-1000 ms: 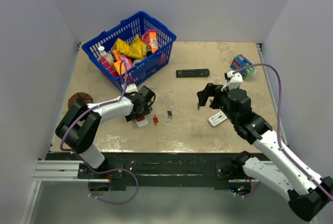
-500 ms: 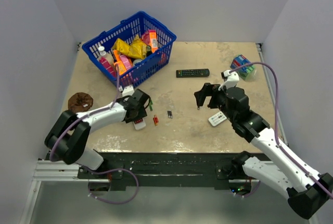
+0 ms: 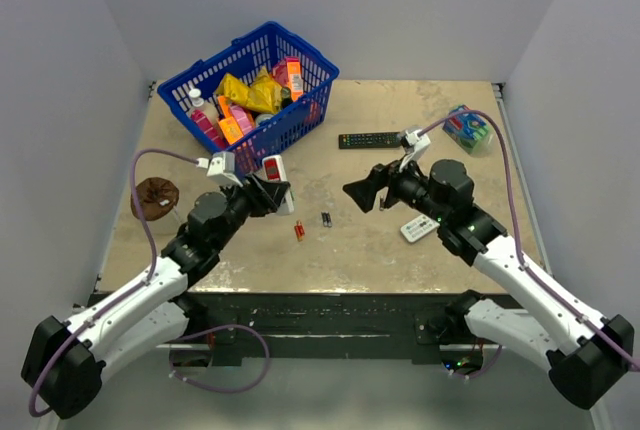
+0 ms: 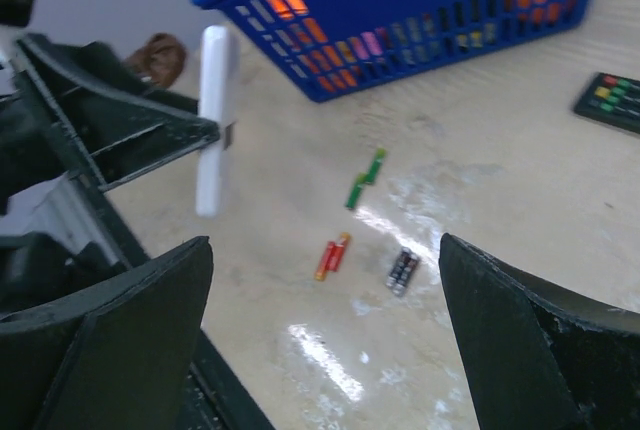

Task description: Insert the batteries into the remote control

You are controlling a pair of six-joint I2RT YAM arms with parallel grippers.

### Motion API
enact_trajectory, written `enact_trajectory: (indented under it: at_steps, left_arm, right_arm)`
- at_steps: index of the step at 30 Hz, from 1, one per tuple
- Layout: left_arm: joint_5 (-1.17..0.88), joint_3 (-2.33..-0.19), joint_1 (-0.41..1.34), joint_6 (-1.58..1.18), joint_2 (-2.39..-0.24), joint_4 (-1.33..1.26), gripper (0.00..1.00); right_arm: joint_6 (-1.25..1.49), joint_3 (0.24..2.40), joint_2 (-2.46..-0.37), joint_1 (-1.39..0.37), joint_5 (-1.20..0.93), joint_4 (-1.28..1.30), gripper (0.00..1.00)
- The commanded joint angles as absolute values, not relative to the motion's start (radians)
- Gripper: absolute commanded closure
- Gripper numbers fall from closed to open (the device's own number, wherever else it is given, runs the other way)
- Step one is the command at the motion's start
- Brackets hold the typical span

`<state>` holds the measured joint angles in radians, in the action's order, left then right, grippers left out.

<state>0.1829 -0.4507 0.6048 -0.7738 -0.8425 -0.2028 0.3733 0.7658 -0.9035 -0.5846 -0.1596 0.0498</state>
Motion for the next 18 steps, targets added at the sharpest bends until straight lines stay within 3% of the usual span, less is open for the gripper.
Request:
enact_trajectory:
  at_steps: [1, 8, 18]
  left_arm:
    - [-0.023, -0.426, 0.598, -0.675, -0.815, -0.564, 0.72]
    - [-0.238, -0.479, 0.597, -0.719, -0.891, -0.802, 0.71]
    - [-0.373, -0.560, 0.601, -0.798, -0.997, -0.976, 0.73]
  right_arm:
    - [0.386, 0.764, -0.948, -0.589, -0.499, -0.164, 0.02]
    - [0.472, 0.770, -1.038, -0.591, -0.710, -0.325, 0.02]
    - [0.592, 0.772, -1.097, -0.603, -0.798, -0.500, 0.02]
